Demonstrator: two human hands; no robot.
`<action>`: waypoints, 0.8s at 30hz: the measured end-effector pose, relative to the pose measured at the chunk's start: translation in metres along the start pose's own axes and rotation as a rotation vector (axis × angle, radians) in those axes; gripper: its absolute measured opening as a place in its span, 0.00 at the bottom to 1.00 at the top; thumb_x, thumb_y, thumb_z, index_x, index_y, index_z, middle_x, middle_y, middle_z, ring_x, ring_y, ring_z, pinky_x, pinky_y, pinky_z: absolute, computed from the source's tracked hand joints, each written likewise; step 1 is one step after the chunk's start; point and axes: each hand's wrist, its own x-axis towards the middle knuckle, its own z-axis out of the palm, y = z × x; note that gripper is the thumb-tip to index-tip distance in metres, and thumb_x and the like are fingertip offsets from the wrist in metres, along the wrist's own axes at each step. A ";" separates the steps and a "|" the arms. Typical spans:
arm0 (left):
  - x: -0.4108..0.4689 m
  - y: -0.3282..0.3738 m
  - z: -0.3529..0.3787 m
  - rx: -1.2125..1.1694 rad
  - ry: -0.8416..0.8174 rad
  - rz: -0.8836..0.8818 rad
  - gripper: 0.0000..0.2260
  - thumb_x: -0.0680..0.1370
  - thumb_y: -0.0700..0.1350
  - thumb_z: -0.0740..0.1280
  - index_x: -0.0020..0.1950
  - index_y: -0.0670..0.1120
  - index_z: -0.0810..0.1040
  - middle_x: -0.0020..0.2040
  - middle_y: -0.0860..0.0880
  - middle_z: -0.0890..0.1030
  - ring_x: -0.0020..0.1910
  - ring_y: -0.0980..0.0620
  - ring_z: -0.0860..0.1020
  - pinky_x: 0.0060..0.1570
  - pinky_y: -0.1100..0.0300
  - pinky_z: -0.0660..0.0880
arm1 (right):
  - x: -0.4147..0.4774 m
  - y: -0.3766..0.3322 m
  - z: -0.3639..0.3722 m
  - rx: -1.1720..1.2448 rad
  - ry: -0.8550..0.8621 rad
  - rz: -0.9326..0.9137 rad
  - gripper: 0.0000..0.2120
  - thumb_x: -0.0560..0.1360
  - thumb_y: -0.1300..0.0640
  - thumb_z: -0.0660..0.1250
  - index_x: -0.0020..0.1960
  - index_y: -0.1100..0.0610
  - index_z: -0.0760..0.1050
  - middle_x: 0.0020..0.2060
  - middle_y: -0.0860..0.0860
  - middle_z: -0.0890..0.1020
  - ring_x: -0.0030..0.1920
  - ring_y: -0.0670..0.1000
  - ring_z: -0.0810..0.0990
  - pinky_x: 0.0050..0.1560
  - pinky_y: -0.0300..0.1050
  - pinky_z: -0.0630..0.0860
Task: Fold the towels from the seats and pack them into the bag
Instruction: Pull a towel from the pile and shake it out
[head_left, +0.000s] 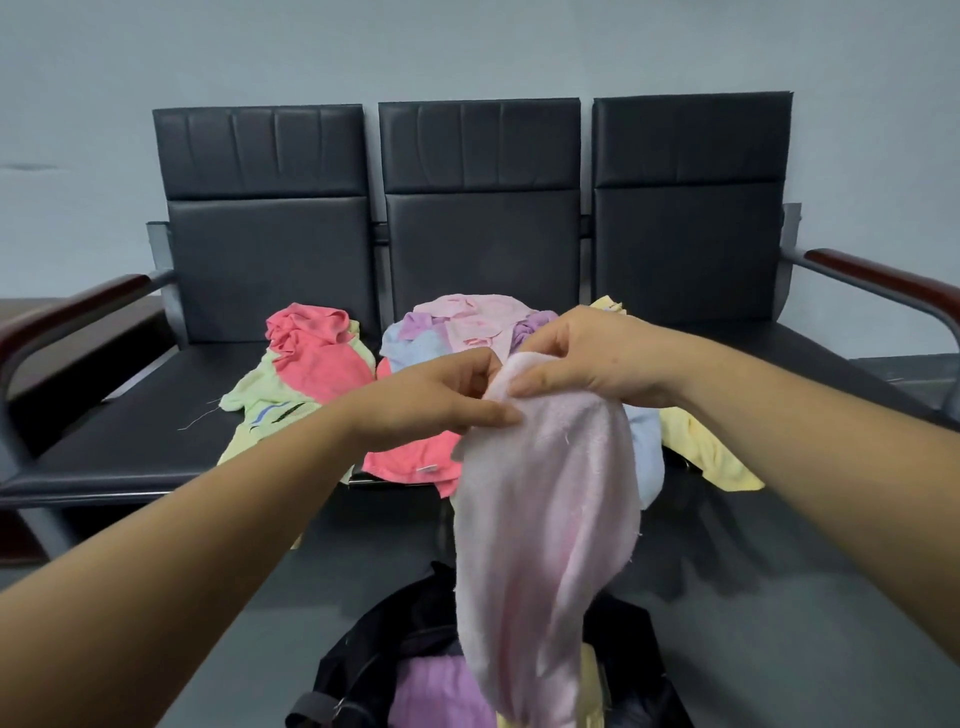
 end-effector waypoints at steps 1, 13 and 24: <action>0.000 0.002 0.001 0.032 0.019 -0.006 0.14 0.75 0.43 0.74 0.53 0.43 0.71 0.40 0.48 0.76 0.36 0.54 0.72 0.35 0.64 0.69 | 0.001 -0.002 0.000 -0.024 -0.005 -0.006 0.02 0.76 0.53 0.74 0.46 0.50 0.86 0.38 0.45 0.85 0.40 0.40 0.81 0.42 0.31 0.75; -0.014 -0.039 -0.054 0.723 0.135 -0.224 0.20 0.76 0.56 0.73 0.32 0.50 0.67 0.29 0.55 0.65 0.31 0.49 0.67 0.32 0.55 0.65 | -0.007 0.081 0.009 -0.786 -0.153 0.342 0.11 0.75 0.58 0.68 0.48 0.68 0.78 0.37 0.61 0.78 0.36 0.50 0.69 0.38 0.46 0.66; -0.026 -0.050 -0.062 1.082 0.119 -0.385 0.12 0.84 0.50 0.62 0.42 0.48 0.75 0.40 0.49 0.76 0.44 0.46 0.74 0.43 0.53 0.68 | -0.001 0.107 0.004 -0.761 0.134 0.395 0.09 0.84 0.58 0.59 0.45 0.56 0.70 0.38 0.51 0.74 0.37 0.49 0.71 0.33 0.41 0.64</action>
